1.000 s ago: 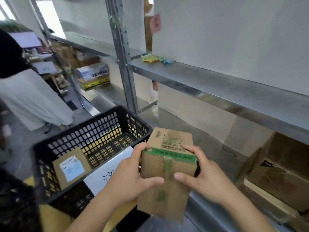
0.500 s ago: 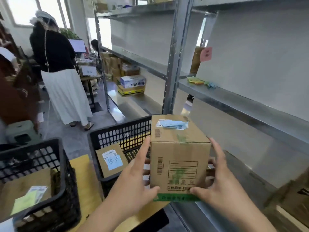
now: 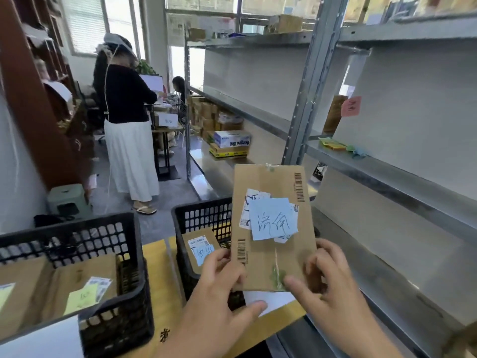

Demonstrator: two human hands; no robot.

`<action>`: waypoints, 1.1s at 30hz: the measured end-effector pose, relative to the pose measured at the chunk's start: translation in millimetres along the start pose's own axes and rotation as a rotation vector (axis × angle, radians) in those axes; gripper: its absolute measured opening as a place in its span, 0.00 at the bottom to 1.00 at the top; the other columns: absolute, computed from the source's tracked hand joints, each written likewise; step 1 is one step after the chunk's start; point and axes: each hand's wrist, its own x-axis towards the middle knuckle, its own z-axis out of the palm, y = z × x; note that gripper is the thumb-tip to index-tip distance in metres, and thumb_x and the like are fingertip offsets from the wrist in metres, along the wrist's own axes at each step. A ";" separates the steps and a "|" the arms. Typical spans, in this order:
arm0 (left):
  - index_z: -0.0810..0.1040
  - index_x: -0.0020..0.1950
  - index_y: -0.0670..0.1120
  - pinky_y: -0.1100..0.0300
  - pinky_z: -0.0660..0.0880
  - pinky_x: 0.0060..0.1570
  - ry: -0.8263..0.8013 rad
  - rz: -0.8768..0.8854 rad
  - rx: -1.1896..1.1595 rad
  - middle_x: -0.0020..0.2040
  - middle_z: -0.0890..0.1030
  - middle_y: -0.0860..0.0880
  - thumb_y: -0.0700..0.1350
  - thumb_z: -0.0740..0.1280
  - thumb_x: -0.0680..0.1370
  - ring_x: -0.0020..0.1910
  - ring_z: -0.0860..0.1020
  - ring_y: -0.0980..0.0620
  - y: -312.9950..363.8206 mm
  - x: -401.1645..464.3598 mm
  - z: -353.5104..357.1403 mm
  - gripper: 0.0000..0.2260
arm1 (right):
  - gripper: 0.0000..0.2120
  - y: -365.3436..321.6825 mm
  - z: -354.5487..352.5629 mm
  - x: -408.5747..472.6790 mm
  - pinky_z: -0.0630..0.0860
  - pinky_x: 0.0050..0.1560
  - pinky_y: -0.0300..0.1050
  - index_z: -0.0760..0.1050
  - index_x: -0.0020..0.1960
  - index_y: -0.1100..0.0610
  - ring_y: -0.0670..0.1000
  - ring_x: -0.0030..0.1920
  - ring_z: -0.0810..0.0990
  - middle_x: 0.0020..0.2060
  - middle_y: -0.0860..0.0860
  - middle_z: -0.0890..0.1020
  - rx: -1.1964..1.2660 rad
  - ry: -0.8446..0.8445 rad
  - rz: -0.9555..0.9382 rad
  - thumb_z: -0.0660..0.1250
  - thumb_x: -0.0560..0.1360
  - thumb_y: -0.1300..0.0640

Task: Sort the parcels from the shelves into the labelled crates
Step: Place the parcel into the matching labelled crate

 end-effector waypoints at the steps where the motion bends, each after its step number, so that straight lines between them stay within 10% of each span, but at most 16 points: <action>1: 0.67 0.46 0.67 0.59 0.74 0.62 0.014 -0.004 0.002 0.67 0.56 0.71 0.68 0.69 0.65 0.65 0.67 0.66 2.0 -1.3 -2.4 0.16 | 0.21 -2.7 0.9 1.0 0.76 0.50 0.35 0.70 0.55 0.32 0.39 0.62 0.74 0.68 0.28 0.62 0.009 -0.026 0.003 0.77 0.70 0.44; 4: 0.66 0.52 0.67 0.63 0.73 0.56 0.024 -0.058 0.028 0.66 0.54 0.71 0.71 0.66 0.67 0.61 0.68 0.68 6.4 -3.2 -9.6 0.18 | 0.49 -5.2 1.8 5.6 0.77 0.62 0.49 0.52 0.73 0.23 0.41 0.72 0.68 0.76 0.31 0.54 -0.029 -0.128 0.010 0.81 0.66 0.46; 6: 0.60 0.59 0.75 0.64 0.74 0.51 0.021 -0.068 0.040 0.65 0.56 0.68 0.67 0.68 0.72 0.56 0.72 0.66 8.7 -2.0 -12.7 0.22 | 0.55 -8.2 1.6 12.5 0.76 0.61 0.39 0.44 0.73 0.21 0.36 0.71 0.66 0.77 0.29 0.49 -0.081 -0.224 0.010 0.81 0.65 0.43; 15: 0.41 0.73 0.78 0.57 0.76 0.54 -0.045 -0.181 0.390 0.75 0.23 0.63 0.64 0.60 0.80 0.45 0.80 0.54 9.3 55.1 9.7 0.31 | 0.46 22.0 5.3 79.2 0.68 0.62 0.35 0.48 0.75 0.23 0.15 0.64 0.46 0.74 0.25 0.33 -0.175 -0.341 -0.118 0.76 0.71 0.41; 24: 0.49 0.83 0.57 0.53 0.67 0.69 -0.011 -0.216 0.464 0.81 0.36 0.61 0.57 0.59 0.83 0.76 0.64 0.51 -14.7 187.5 68.9 0.31 | 0.43 103.5 10.5 228.5 0.57 0.72 0.35 0.51 0.82 0.39 0.33 0.76 0.50 0.77 0.27 0.37 -0.244 -0.526 -0.248 0.72 0.75 0.41; 33: 0.54 0.83 0.54 0.59 0.54 0.75 -0.190 -0.510 0.365 0.82 0.45 0.60 0.57 0.63 0.81 0.80 0.54 0.56 -114.6 261.6 128.6 0.32 | 0.43 215.0 91.1 322.3 0.50 0.80 0.42 0.54 0.83 0.48 0.42 0.80 0.52 0.81 0.36 0.47 -0.226 -0.874 -0.143 0.72 0.76 0.42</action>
